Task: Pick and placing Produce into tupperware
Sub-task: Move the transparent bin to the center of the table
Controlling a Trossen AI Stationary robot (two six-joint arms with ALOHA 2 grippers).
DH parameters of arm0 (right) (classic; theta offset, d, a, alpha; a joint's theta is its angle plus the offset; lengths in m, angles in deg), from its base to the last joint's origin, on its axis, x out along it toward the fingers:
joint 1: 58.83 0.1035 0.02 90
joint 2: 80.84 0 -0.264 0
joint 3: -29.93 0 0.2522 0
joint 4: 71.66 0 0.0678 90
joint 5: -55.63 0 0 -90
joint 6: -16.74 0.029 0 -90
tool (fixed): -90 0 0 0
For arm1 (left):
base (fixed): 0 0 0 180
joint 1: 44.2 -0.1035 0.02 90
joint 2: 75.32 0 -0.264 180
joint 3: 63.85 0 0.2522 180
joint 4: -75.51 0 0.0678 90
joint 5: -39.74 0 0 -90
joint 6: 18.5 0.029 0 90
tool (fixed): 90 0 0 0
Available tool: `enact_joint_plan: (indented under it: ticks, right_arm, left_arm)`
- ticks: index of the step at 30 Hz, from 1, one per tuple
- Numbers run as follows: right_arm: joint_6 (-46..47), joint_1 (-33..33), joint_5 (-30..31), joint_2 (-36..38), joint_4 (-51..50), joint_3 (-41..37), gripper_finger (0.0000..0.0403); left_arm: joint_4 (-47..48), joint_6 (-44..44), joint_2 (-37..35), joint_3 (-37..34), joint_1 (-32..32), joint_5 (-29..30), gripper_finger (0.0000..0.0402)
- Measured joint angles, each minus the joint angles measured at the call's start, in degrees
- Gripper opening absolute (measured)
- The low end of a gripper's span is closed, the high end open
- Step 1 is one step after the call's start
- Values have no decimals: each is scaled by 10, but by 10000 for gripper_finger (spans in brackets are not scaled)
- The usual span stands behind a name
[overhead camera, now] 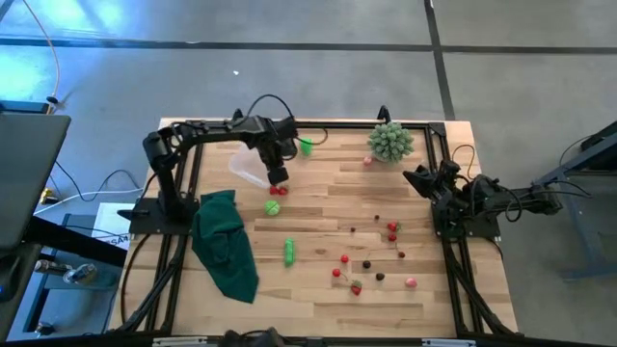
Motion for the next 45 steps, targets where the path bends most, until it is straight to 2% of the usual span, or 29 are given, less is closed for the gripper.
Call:
enact_joint_plan:
  ticks: [10, 17, 31, 39, 45]
  right_arm:
    - [17, 0, -29, 0, 0, 0, 0]
    - [24, 0, -48, 0, 0, 0, 0]
    - [39, 0, -65, 0, 0, 0, 0]
    - [39, 0, -72, 0, -1, 0, 0]
    - [39, 0, -74, -2, -4, 0, 0]
  left_arm:
    - [-67, -28, 0, 0, 92, -45, 1]
    - [-93, -33, 0, 0, 164, -46, 1]
    - [-175, -102, 7, 0, 297, -49, 1]
    - [-189, -103, 28, -2, 318, -65, 1]
    - [-172, -71, 30, 20, 290, -48, 1]
